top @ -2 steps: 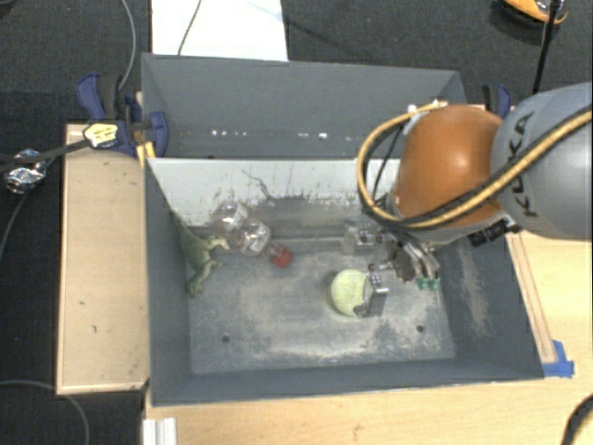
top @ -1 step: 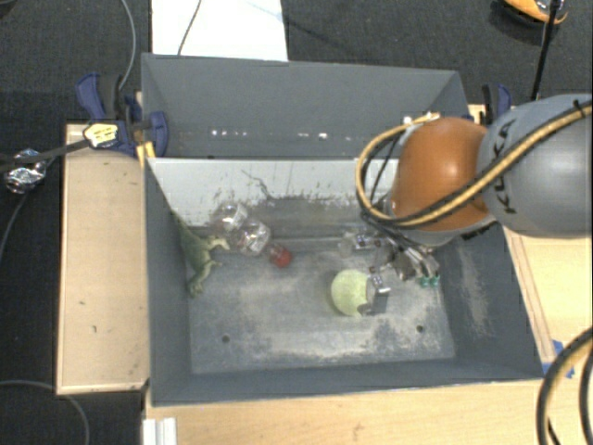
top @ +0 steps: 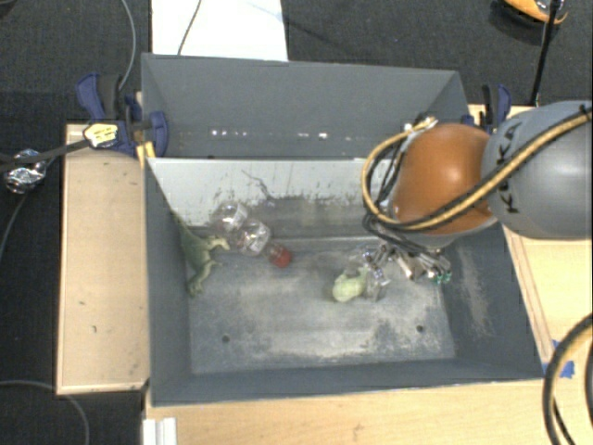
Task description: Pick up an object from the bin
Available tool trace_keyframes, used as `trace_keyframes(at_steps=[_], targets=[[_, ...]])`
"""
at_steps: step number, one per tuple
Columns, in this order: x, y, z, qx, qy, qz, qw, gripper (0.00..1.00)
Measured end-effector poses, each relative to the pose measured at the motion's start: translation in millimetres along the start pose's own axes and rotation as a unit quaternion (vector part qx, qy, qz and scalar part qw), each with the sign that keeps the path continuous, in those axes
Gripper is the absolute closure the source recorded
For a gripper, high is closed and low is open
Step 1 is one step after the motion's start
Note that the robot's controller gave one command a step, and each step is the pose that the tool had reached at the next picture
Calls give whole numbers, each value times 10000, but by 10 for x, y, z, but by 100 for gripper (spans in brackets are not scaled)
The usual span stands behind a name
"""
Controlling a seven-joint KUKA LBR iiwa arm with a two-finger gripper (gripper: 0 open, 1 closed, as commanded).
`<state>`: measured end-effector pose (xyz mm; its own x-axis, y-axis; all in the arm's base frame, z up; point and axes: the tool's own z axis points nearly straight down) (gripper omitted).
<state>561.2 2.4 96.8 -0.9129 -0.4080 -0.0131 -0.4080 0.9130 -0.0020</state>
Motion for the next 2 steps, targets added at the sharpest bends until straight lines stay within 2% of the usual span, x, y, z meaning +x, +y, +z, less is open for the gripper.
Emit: trace_keyframes(at_steps=[1, 2], targets=[[0, 0, 0, -1, 1, 8, 10000, 100], [-5, -126, -1537, 12, -32, 183, 9998, 100]])
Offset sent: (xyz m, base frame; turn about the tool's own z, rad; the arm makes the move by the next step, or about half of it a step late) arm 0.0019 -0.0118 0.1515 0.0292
